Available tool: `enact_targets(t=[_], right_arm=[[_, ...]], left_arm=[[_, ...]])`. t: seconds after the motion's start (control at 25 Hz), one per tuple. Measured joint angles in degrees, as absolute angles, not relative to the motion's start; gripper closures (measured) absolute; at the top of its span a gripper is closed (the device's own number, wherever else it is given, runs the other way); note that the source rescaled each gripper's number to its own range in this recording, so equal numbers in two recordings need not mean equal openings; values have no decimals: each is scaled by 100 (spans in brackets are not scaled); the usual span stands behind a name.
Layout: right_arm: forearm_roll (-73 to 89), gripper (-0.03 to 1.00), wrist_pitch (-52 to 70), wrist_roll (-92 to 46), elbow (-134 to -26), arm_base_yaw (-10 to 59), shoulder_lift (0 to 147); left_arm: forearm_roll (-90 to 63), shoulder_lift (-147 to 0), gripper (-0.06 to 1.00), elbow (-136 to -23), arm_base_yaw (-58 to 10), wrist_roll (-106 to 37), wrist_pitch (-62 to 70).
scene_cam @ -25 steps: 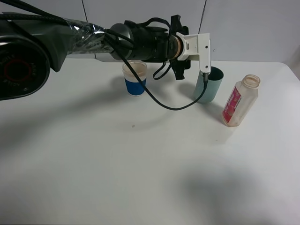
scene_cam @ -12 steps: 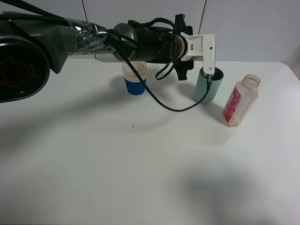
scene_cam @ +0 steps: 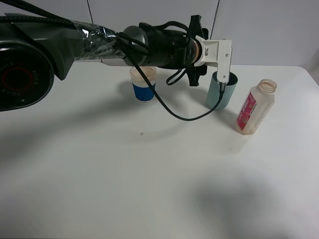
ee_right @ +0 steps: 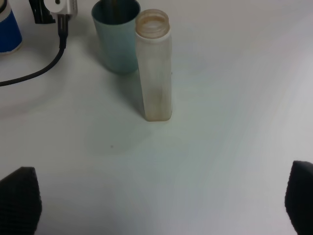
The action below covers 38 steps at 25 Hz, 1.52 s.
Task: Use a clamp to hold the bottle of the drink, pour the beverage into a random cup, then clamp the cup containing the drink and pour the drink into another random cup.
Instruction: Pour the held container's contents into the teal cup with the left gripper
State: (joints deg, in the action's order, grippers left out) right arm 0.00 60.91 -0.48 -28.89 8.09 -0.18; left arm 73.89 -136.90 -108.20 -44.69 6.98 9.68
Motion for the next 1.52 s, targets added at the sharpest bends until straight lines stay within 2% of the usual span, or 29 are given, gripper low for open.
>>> enact_targets(t=[1.52], right_arm=[[0, -3, 6091, -48, -2889, 809, -18]], left_arm=[[7875, -13686, 92, -10820, -4469, 48, 1028]])
